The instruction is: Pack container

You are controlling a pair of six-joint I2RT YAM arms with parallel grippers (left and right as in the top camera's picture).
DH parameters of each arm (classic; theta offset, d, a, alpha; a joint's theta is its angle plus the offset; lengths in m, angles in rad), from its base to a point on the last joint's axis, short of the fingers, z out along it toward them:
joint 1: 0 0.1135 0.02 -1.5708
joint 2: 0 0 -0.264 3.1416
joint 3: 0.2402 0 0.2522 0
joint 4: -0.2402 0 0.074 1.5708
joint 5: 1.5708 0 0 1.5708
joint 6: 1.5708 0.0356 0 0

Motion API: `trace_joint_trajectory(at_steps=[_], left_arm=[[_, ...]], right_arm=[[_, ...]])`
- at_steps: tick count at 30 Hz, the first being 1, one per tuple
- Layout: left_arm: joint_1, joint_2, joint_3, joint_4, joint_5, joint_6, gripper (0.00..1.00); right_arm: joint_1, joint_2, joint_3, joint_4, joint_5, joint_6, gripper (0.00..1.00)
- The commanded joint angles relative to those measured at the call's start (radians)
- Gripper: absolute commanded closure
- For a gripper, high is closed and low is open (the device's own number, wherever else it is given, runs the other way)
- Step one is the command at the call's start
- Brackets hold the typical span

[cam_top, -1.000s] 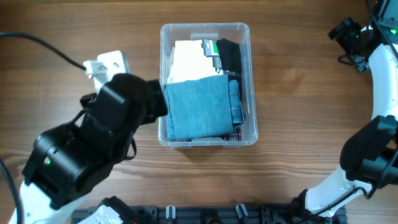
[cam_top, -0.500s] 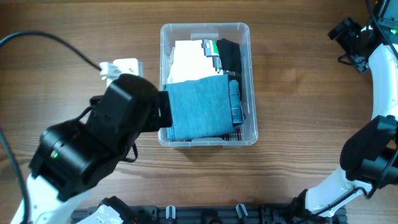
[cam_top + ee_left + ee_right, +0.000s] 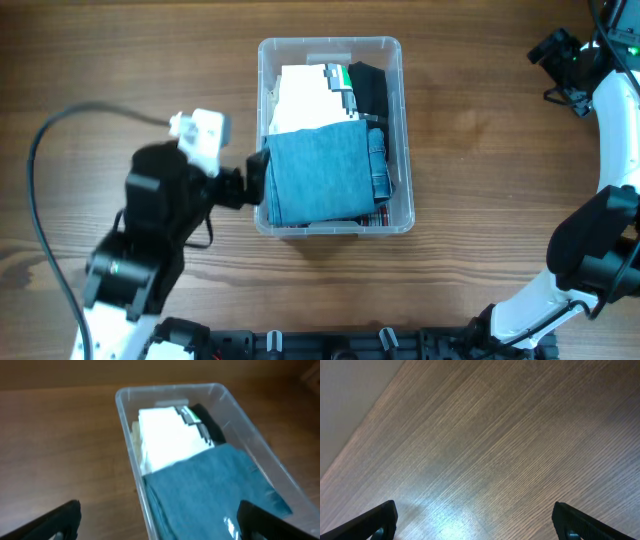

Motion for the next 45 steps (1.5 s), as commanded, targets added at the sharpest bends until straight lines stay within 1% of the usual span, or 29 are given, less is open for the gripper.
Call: trace_joint_trajectory(at_steps=[1,7,9,11,15,19,23,25,28,32,37,39,45], left_arm=[[0.088,-0.195,-0.214,0.142,0.142,0.03,0.0],[0.173,-0.472,-0.507,0.399,0.145,0.03,0.0],[0.182,-0.528,-0.579,0.485,0.145,0.03,0.0],[0.195,-0.589,-0.663,0.602,0.145,0.03,0.0],[0.233,-0.679,-0.75,0.7,0.159,0.03,0.0],[0.261,-0.762,-0.794,0.705,0.174,0.03,0.0],[0.261,-0.837,-0.832,0.706,0.169,0.087,0.0],[0.261,-0.842,-0.851,0.724,0.162,0.09,0.0],[0.261,-0.842,-0.852,0.711,0.143,0.09,0.0],[0.261,-0.842,-0.852,0.63,0.066,0.09,0.0],[0.274,-0.842,-0.852,0.546,0.061,0.097,0.0],[0.291,-0.842,-0.852,0.472,0.061,0.097,0.0],[0.295,-0.841,-0.852,0.469,0.061,0.097,0.0]], right_arm=[[0.007,0.009,0.002,0.003,-0.005,0.014,0.0],[0.007,0.009,0.002,0.003,-0.005,0.014,0.0],[0.007,0.009,0.002,0.003,-0.005,0.014,0.0],[0.007,0.009,0.002,0.003,-0.005,0.014,0.0],[0.007,0.009,0.002,0.003,-0.005,0.014,0.0],[0.007,0.009,0.002,0.003,-0.005,0.014,0.0],[0.007,0.009,0.002,0.003,-0.005,0.014,0.0],[0.007,0.009,0.002,0.003,-0.005,0.014,0.0],[0.007,0.009,0.002,0.003,-0.005,0.014,0.0],[0.007,0.009,0.002,0.003,-0.005,0.014,0.0],[0.007,0.009,0.002,0.003,-0.005,0.014,0.0],[0.007,0.009,0.002,0.003,-0.005,0.014,0.0],[0.007,0.009,0.002,0.003,-0.005,0.014,0.0]])
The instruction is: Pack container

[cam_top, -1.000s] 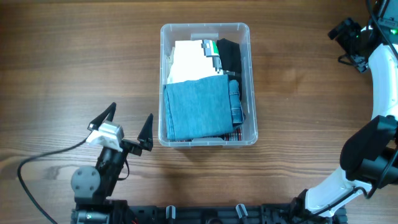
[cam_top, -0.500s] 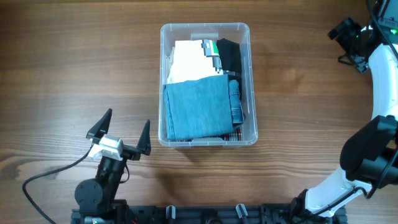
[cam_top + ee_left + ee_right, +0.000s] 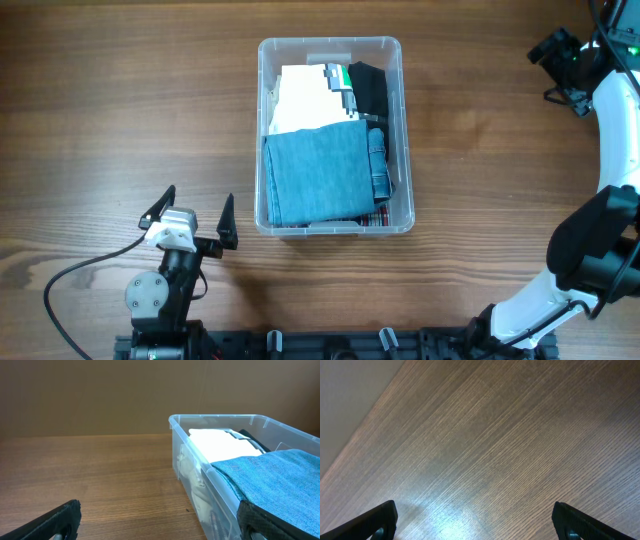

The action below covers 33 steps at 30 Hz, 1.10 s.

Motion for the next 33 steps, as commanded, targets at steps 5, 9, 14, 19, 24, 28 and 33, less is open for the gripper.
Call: trace_joint_trajectory(at_steps=[5,9,14,19,24,28,33], left_arm=[[0.007,-0.011,-0.005,-0.006,-0.01,0.016,0.0],[0.007,-0.011,-0.005,-0.006,-0.01,0.016,0.0],[0.007,-0.011,-0.005,-0.006,-0.01,0.016,0.0],[0.007,-0.011,-0.005,-0.006,-0.01,0.016,0.0],[0.007,-0.011,-0.005,-0.006,-0.01,0.016,0.0],[0.007,-0.011,-0.005,-0.006,-0.01,0.016,0.0],[0.007,-0.011,-0.005,-0.006,-0.01,0.016,0.0]], right_arm=[[0.007,0.009,0.002,0.002,-0.005,0.014,0.0],[0.007,0.009,0.002,0.002,-0.005,0.014,0.0],[0.007,0.009,0.002,0.002,-0.005,0.014,0.0],[0.007,0.009,0.002,0.002,-0.005,0.014,0.0],[0.008,-0.013,0.002,0.002,-0.005,0.014,0.0],[0.046,-0.138,0.002,0.002,-0.005,0.014,0.0],[0.181,-0.336,0.002,0.002,-0.005,0.014,0.0]])
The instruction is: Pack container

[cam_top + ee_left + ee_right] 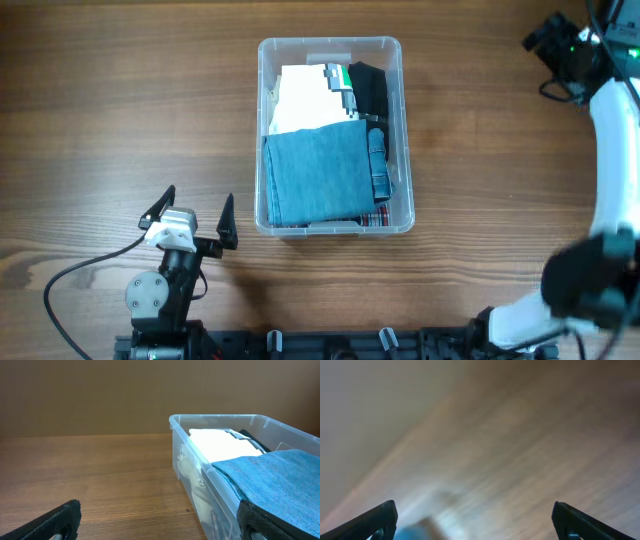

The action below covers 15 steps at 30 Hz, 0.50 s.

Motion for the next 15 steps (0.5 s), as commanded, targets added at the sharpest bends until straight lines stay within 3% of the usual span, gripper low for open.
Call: trace_joint_trajectory(at_steps=[1,6,10,15], left_arm=[[0.007,-0.011,-0.005,-0.006,-0.01,0.016,0.0],[0.007,-0.011,-0.005,-0.006,-0.009,0.016,0.0],[0.007,-0.011,-0.005,-0.006,-0.009,0.016,0.0],[0.007,-0.011,-0.005,-0.006,-0.009,0.016,0.0]], right_arm=[[0.117,-0.187,0.003,0.002,-0.005,0.014,0.0],[0.211,-0.399,-0.076,0.002,0.035,0.011,0.01],[0.197,-0.59,-0.308,0.057,0.057,0.025,0.0],[0.197,-0.927,-0.779,0.405,0.072,-0.018,0.0]])
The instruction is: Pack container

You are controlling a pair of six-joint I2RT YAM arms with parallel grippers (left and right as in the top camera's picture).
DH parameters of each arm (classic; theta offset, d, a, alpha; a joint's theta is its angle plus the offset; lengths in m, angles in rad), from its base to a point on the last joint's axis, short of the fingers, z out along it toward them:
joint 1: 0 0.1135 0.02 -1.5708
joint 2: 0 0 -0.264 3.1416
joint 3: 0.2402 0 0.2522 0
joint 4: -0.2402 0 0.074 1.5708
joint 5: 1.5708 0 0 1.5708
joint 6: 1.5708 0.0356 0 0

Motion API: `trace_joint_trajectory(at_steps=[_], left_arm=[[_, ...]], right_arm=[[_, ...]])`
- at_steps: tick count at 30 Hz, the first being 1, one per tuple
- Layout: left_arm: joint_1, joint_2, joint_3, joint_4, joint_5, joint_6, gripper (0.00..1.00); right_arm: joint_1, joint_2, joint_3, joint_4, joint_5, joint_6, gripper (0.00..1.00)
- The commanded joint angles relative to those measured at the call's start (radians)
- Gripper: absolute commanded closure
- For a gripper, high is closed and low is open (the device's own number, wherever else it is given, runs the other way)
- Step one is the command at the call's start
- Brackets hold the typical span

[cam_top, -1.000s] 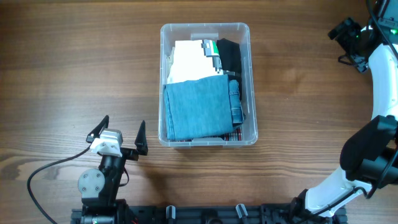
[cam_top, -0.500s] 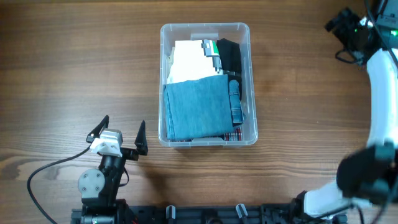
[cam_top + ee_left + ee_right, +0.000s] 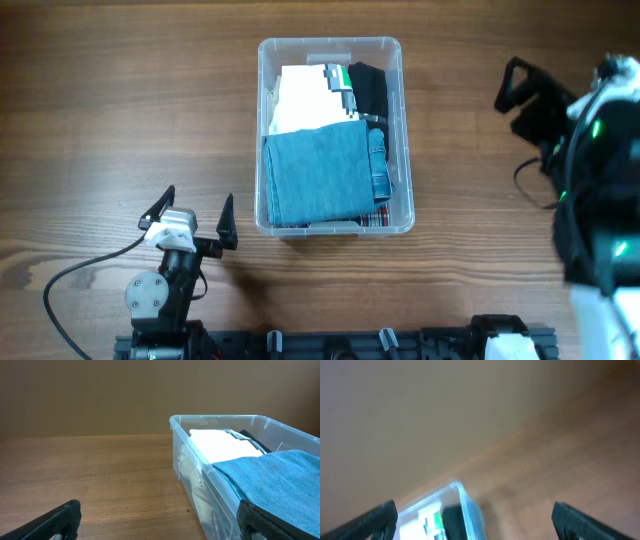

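A clear plastic container (image 3: 408, 140) stands mid-table, holding a folded teal cloth (image 3: 318, 175), a white cloth (image 3: 305, 95), a black item (image 3: 370, 85) and a plaid edge at the near end. The left wrist view shows the container (image 3: 197, 450) from its side with the teal cloth (image 3: 270, 472) on top. My left gripper (image 3: 197, 206) rests open and empty at the front left, apart from the container. To the right of the container my right gripper (image 3: 520, 100) is open and empty; its blurred wrist view catches a container corner (image 3: 462, 497).
Bare wooden tabletop (image 3: 120, 90) surrounds the container on all sides. A black cable (image 3: 70, 275) loops along the front left by the left arm's base. The right arm's white body (image 3: 600, 190) fills the right edge.
My right arm has moved from the far right back corner to a spot nearer the container, and its wrist view now shows the container corner. The left arm has not moved.
At first my left gripper was open at the container's left wall, over the teal cloth, with the right arm at the back right corner. Then the left arm sat parked at the front left. The right arm shifted slightly, and now sits closer to the container.
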Motion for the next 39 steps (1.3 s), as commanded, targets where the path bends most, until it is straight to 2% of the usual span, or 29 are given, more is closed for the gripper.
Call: trace_joint_trajectory(at_steps=[1,5,9,12,16,19,20,28,35,39], left_arm=[[0.006,-0.01,-0.005,-0.005,-0.009,0.016,0.0],[0.006,-0.01,-0.005,-0.005,-0.009,0.016,0.0],[0.006,-0.01,-0.005,-0.005,-0.009,0.016,0.0],[0.006,-0.01,-0.005,-0.005,-0.009,0.016,0.0],[0.006,-0.01,-0.005,-0.005,-0.009,0.015,0.0],[0.006,-0.01,-0.005,-0.005,-0.009,0.016,0.0],[0.006,-0.01,-0.005,-0.005,-0.009,0.015,0.0],[0.006,-0.01,-0.005,-0.005,-0.009,0.016,0.0],[0.006,-0.01,-0.005,-0.005,-0.009,0.015,0.0],[0.006,-0.01,-0.005,-0.005,-0.009,0.016,0.0]], right_arm=[[-0.003,-0.235,-0.307,0.18,0.017,-0.04,0.0],[-0.003,-0.525,-0.664,0.444,-0.021,-0.153,0.0],[-0.003,-0.749,-0.881,0.575,-0.063,-0.237,0.0],[-0.003,-0.861,-0.972,0.618,-0.073,-0.238,0.0],[-0.003,-0.921,-1.046,0.686,-0.079,-0.241,0.0],[-0.003,-0.937,-1.096,0.749,-0.168,-0.372,0.0],[-0.003,-0.937,-1.109,0.763,-0.174,-0.374,0.0],[-0.003,-0.937,-1.117,0.694,-0.148,-0.396,0.0],[-0.003,-0.937,-1.117,0.507,-0.148,-0.467,0.0],[-0.003,-0.937,-1.117,0.512,-0.151,-0.455,0.0]])
